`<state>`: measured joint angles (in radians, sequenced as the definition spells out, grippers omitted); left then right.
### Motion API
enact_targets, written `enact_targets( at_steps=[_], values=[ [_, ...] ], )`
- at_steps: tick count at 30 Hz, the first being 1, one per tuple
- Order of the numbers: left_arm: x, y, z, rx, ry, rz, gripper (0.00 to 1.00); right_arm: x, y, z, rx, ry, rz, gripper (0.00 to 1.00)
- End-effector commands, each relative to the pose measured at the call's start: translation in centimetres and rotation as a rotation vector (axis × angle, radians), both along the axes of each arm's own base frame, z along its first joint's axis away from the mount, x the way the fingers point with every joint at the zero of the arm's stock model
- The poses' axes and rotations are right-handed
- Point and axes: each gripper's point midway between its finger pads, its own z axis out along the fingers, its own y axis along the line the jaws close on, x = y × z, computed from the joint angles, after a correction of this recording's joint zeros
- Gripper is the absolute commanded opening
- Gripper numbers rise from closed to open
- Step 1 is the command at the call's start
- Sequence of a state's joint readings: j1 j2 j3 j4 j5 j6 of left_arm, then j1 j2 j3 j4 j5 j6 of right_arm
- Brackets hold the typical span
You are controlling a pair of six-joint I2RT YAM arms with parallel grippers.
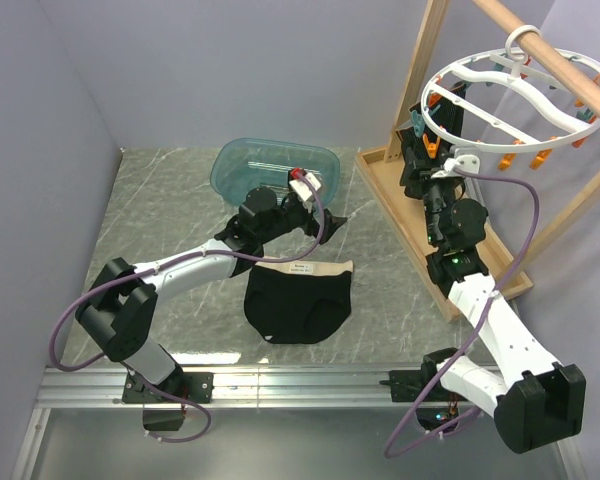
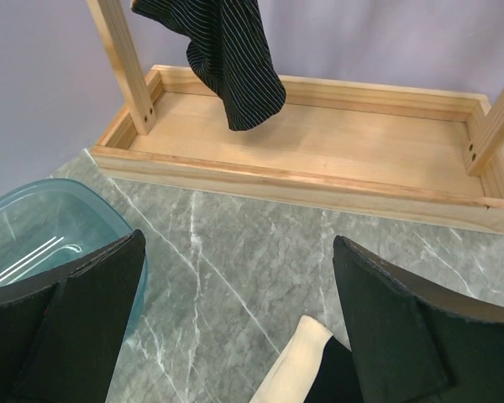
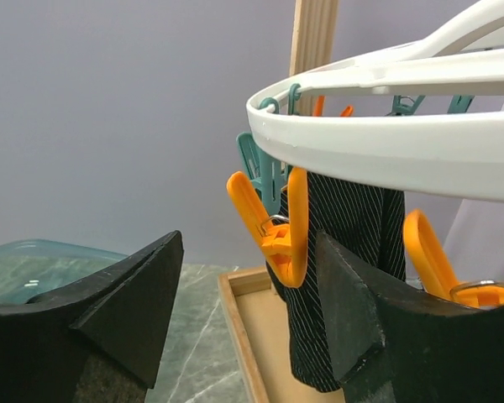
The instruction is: Clip the underwear to the hanger
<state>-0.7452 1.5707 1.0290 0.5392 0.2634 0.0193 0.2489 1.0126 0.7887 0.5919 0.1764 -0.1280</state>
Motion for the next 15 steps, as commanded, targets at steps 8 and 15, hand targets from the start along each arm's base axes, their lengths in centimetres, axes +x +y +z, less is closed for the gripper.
enact_targets(
  at_steps=[8,15],
  values=[
    [0.9,-0.4,2.5,-0.089,-0.004,0.029,0.99,-0.2,-0.4,5.6,0.112,-0.109,0.006,0.43],
    [0.9,-1.6,4.0,-0.119,0.019,-0.053,0.95,-0.2,0.1,5.0,0.196,-0.002,0.071,0.16]
  ],
)
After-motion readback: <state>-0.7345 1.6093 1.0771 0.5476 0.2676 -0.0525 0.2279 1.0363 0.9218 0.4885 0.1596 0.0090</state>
